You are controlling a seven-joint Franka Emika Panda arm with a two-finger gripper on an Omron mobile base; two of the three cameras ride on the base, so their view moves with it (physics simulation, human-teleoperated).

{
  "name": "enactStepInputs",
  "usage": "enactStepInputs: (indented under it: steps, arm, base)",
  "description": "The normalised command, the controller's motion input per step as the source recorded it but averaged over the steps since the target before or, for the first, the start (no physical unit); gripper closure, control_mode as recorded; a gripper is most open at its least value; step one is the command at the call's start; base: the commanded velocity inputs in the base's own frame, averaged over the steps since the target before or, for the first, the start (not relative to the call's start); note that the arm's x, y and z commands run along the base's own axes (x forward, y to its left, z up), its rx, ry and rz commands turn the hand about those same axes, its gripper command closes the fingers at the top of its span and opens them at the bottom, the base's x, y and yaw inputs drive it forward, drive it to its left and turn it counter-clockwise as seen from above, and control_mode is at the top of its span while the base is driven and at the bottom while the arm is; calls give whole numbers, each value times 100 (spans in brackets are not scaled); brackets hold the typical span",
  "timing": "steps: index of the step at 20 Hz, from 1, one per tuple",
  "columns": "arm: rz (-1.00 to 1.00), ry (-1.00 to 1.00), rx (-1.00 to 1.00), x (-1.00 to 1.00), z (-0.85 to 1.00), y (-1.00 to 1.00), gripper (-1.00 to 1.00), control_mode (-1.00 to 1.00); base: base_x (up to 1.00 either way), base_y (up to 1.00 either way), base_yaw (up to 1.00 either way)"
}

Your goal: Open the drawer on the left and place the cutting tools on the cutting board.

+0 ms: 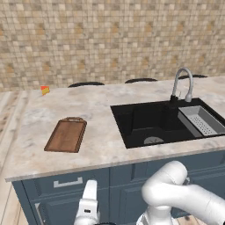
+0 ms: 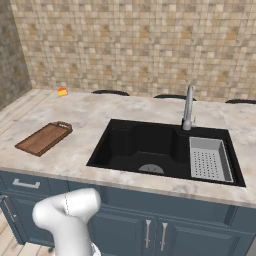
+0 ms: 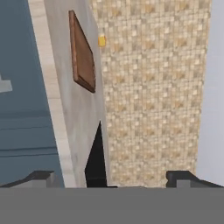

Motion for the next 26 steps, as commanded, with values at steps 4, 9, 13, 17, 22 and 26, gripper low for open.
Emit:
enactStepInputs:
  steps: [4, 9, 13, 17, 22, 26]
  arm:
    - [0, -6, 0, 2, -4, 0, -100, -100]
    - [0, 0, 0, 0, -1, 2, -100, -100]
    - [0, 0, -4, 0, -7, 26, -100, -100]
    - [0, 0, -5, 0, -18, 26, -100, -100]
    - [0, 0, -3, 4, -24, 19, -100, -100]
    - [0, 0, 0, 24, -23, 8, -100, -100]
  base:
    - [0, 0, 0]
    - [0, 0, 0]
    - [0, 0, 0]
    - [0, 0, 0]
    - [0, 0, 0]
    - [0, 0, 0]
